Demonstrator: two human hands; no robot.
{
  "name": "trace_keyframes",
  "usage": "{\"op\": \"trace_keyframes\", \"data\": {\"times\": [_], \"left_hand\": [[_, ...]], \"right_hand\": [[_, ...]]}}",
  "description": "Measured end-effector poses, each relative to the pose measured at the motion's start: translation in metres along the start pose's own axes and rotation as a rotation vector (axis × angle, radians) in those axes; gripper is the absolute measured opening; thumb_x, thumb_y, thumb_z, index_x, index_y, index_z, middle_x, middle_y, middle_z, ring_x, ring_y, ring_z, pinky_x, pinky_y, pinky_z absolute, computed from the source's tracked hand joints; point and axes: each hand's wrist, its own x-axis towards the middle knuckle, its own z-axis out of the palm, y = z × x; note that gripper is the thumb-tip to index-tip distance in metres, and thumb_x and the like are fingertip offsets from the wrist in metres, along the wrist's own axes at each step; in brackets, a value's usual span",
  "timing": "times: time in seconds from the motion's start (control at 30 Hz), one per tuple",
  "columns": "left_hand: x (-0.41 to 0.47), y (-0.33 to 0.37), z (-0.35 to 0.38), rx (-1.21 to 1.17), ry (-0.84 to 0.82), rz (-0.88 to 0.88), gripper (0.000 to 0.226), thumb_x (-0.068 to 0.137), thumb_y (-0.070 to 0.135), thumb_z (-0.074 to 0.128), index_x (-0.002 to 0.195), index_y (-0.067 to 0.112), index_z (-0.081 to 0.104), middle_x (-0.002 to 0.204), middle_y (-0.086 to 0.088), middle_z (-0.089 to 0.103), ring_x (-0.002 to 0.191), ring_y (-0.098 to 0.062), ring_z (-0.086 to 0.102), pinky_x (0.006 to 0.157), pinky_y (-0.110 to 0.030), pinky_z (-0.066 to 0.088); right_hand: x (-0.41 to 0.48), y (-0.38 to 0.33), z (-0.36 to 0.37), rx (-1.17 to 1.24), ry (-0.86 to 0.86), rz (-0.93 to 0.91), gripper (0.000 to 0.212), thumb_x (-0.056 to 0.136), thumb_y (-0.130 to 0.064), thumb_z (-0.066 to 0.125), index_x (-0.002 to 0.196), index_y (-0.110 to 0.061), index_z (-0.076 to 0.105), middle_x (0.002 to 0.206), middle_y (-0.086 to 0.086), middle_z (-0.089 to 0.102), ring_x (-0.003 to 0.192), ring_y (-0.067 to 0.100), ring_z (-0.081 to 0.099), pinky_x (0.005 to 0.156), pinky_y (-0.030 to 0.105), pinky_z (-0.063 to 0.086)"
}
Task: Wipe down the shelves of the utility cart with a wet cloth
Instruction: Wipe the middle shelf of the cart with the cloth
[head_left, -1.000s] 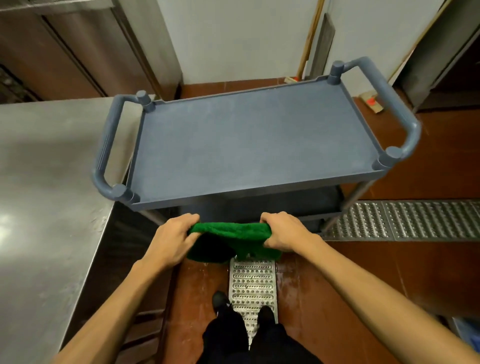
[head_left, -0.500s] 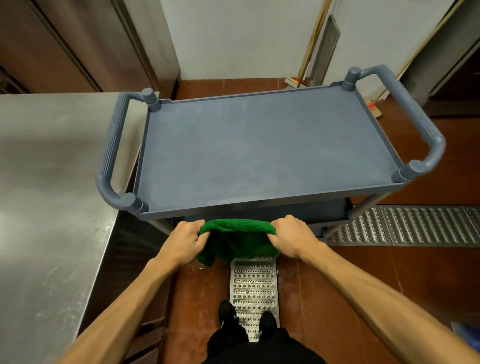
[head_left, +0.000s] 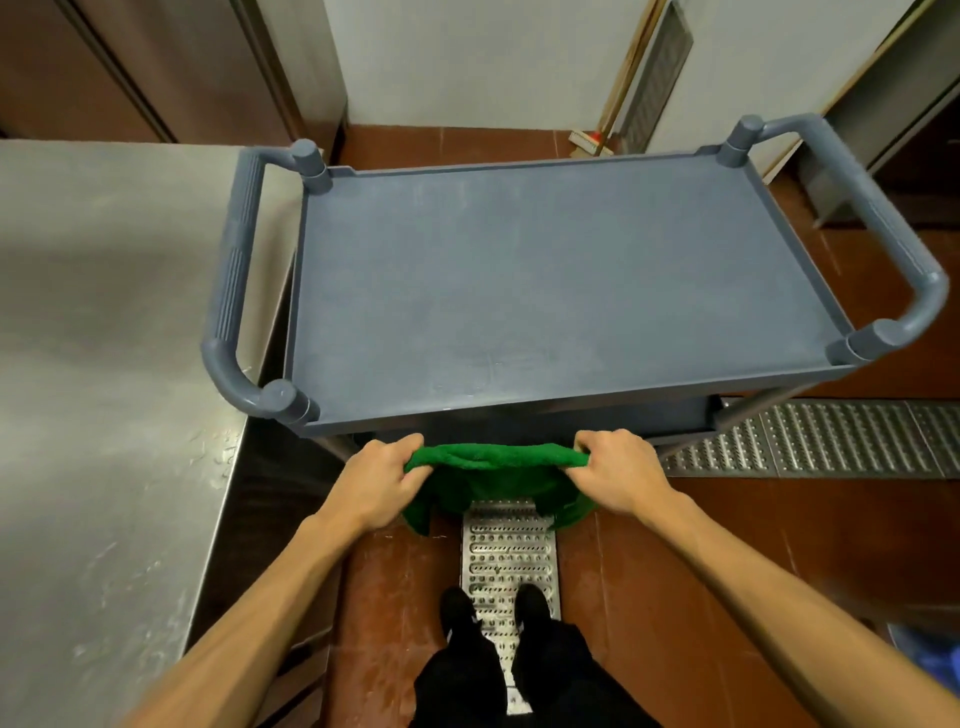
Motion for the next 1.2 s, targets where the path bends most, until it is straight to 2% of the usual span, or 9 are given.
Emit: {"op": "trace_keyframes", "data": {"times": [0.1,0.27,0.53,0.67,0.73,0.87,1.03,1.13,1.2], "left_hand": [[-0.002,-0.009,0.011,0.011,0.052,-0.079,0.026,0.094,0.037,0.060,0.081,0.025,0.041,0.065,0.004,0.056,0.069,-0.022,0.057,0.062,-0.037,0.041],[0.011,-0.025,0.050,-0.117,0.128,-0.156,0.019,0.089,0.048,0.050,0.101,0.035,0.057,0.082,0.008,0.069,0.082,-0.019,0.062,0.074,-0.040,0.050],[0.079,-0.058,0.136,-0.409,0.265,-0.269,0.046,0.081,0.057,0.044,0.049,0.025,0.053,0.045,0.007,0.053,0.056,-0.013,0.052,0.060,-0.038,0.041],[0.124,-0.081,0.174,-0.449,0.402,-0.257,0.059,0.084,0.058,0.055,0.046,0.015,0.041,0.046,0.000,0.042,0.053,-0.022,0.047,0.056,-0.038,0.035],[0.147,-0.097,0.195,-0.504,0.483,-0.257,0.062,0.090,0.046,0.064,0.049,0.007,0.039,0.048,-0.008,0.040,0.048,-0.022,0.041,0.052,-0.038,0.029],[0.194,-0.126,0.224,-0.604,0.573,-0.160,0.062,0.080,0.047,0.055,0.063,-0.013,0.050,0.055,-0.014,0.048,0.049,-0.019,0.044,0.045,-0.042,0.032],[0.245,-0.145,0.224,-0.553,0.703,-0.083,0.044,0.083,0.040,0.058,0.054,0.010,0.046,0.057,-0.012,0.047,0.049,-0.022,0.044,0.049,-0.034,0.030],[0.272,-0.152,0.209,-0.637,0.623,0.024,0.032,0.091,0.030,0.063,0.065,0.012,0.062,0.063,-0.007,0.063,0.056,-0.021,0.059,0.060,-0.032,0.046],[0.287,-0.159,0.191,-0.660,0.543,0.052,0.026,0.089,0.036,0.068,0.080,0.012,0.071,0.071,0.001,0.075,0.066,-0.016,0.071,0.074,-0.031,0.058]], "right_hand": [[0.008,0.007,0.014,0.094,-0.024,0.056,0.011,0.089,-0.040,0.055,0.092,-0.034,0.063,0.079,-0.005,0.066,0.074,0.019,0.056,0.063,0.030,0.041],[0.031,0.018,0.056,0.408,-0.077,0.073,0.029,0.092,-0.029,0.049,0.066,-0.020,0.058,0.069,0.005,0.062,0.072,0.027,0.059,0.061,0.033,0.040],[0.091,0.035,0.117,0.883,0.033,0.163,0.035,0.095,-0.031,0.056,0.082,-0.003,0.072,0.083,0.014,0.075,0.085,0.030,0.071,0.075,0.042,0.054],[0.138,0.042,0.146,1.032,0.082,0.184,0.019,0.090,-0.027,0.065,0.077,-0.015,0.072,0.089,0.007,0.074,0.085,0.022,0.069,0.082,0.038,0.055],[0.165,0.042,0.160,1.057,0.149,0.131,0.018,0.092,-0.022,0.062,0.075,-0.024,0.067,0.087,-0.003,0.067,0.083,0.014,0.062,0.075,0.025,0.049],[0.209,0.042,0.194,1.162,0.166,0.070,0.012,0.086,-0.016,0.062,0.075,-0.012,0.065,0.076,0.006,0.068,0.073,0.023,0.066,0.064,0.030,0.049],[0.268,0.051,0.219,1.341,0.198,-0.110,0.020,0.071,-0.011,0.058,0.088,-0.004,0.068,0.078,0.018,0.066,0.069,0.032,0.067,0.063,0.038,0.054],[0.294,0.055,0.206,1.342,0.119,-0.236,0.027,0.076,-0.012,0.053,0.095,0.000,0.069,0.077,0.019,0.066,0.064,0.030,0.065,0.063,0.034,0.055],[0.308,0.059,0.193,1.268,0.124,-0.324,0.023,0.084,-0.011,0.053,0.077,-0.004,0.074,0.068,0.012,0.069,0.055,0.022,0.066,0.055,0.028,0.057]]}}
